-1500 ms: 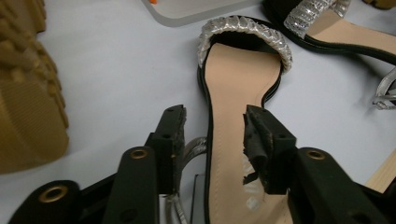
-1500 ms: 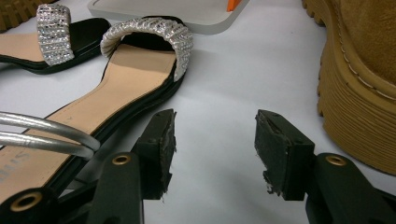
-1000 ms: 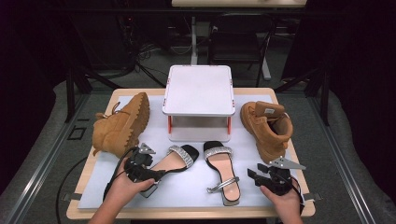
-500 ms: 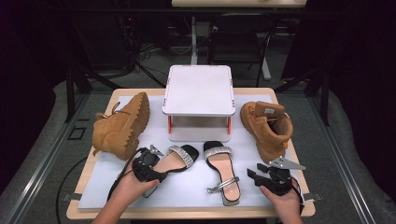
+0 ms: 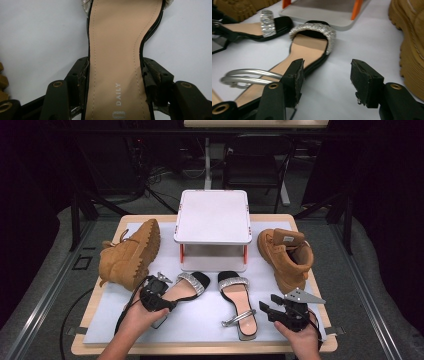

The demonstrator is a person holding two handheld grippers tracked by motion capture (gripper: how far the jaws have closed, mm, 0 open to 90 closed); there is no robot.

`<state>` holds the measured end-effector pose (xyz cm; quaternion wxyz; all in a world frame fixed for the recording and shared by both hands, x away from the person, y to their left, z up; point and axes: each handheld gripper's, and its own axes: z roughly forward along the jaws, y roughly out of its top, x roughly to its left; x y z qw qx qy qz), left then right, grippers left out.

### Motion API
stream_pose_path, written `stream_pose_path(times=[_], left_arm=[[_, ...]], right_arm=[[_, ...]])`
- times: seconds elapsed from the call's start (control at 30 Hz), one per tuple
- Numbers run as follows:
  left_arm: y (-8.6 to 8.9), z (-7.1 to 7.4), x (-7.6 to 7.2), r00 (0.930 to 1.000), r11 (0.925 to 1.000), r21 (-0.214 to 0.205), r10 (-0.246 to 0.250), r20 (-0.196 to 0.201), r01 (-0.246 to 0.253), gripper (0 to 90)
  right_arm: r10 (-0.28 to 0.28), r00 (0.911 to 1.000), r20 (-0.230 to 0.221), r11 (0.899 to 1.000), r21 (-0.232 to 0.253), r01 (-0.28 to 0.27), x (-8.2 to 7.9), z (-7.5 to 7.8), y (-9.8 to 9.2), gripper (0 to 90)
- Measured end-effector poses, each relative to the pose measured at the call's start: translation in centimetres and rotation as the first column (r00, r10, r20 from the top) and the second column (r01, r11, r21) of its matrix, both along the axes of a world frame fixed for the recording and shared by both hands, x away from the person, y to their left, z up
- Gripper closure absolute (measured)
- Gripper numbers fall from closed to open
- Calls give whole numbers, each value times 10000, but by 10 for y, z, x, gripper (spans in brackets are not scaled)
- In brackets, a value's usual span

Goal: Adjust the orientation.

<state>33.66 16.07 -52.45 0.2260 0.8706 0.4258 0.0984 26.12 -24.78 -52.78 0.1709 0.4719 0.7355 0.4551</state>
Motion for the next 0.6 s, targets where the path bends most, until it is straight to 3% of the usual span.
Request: stream_pose_path(times=[0.17, 0.33, 0.6], left_arm=[[3, 0, 2, 10000, 9999, -110, 67, -31, -67, 421], [5, -1, 1, 9999, 9997, -225, 60, 94, -58, 419], [5, -2, 0, 9999, 9994, -327, 81, 126, -77, 418]], right_arm=[[509, 9984, 229, 9981, -358, -501, -10, 6, 8, 493], [1329, 9911, 11, 9905, -350, -1328, -22, 7, 15, 533], [1810, 9834, -136, 9819, -549, -1815, -24, 2, 23, 537]])
